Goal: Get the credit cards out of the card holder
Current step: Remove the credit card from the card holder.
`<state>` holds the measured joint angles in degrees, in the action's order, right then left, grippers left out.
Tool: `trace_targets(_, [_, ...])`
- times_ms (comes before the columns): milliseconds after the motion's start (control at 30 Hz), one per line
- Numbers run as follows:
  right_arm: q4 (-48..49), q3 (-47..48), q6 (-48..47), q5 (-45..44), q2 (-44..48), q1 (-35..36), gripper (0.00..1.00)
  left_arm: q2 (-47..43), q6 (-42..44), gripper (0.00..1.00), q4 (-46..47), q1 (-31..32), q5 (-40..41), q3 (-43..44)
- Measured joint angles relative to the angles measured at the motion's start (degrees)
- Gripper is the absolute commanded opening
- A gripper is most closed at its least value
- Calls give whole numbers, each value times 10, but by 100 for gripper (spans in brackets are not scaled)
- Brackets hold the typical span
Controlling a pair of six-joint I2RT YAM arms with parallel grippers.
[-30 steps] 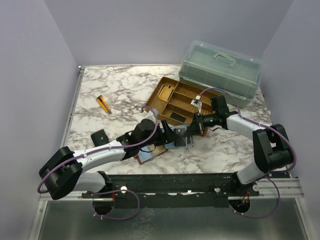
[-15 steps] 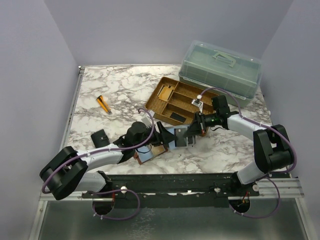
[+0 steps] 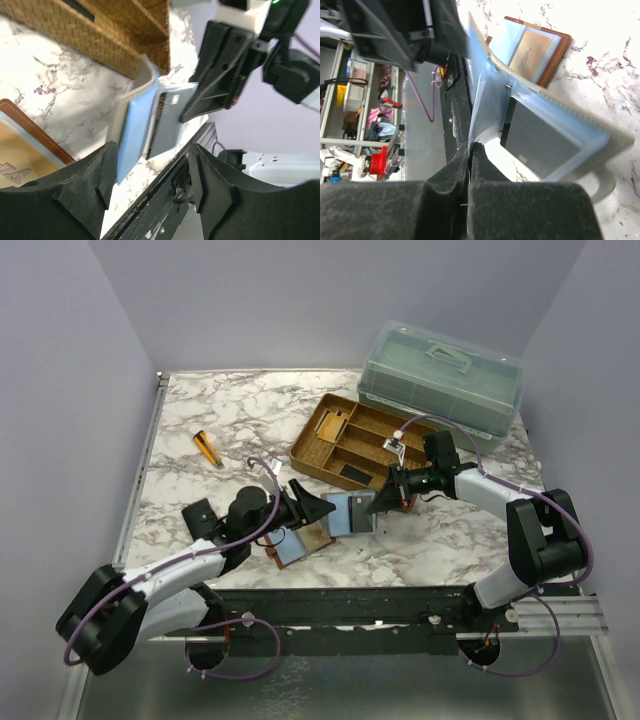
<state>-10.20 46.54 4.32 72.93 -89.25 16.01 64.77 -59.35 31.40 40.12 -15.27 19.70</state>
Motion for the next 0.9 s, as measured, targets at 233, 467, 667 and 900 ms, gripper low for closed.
trace_targets(233, [-7,0,-10,-24,0,0,0,-142,2,65,-114,-7,31,25])
trace_targets(467, [-15,0,-15,-29,-2,0,0,-33,-29,64,-62,-2,-27,85])
trace_targets(667, [-23,0,-18,-30,-5,0,0,61,-39,62,-14,33,-52,129])
trace_targets(900, [-29,0,-23,-33,-11,0,0,75,-31,64,-15,49,-48,145])
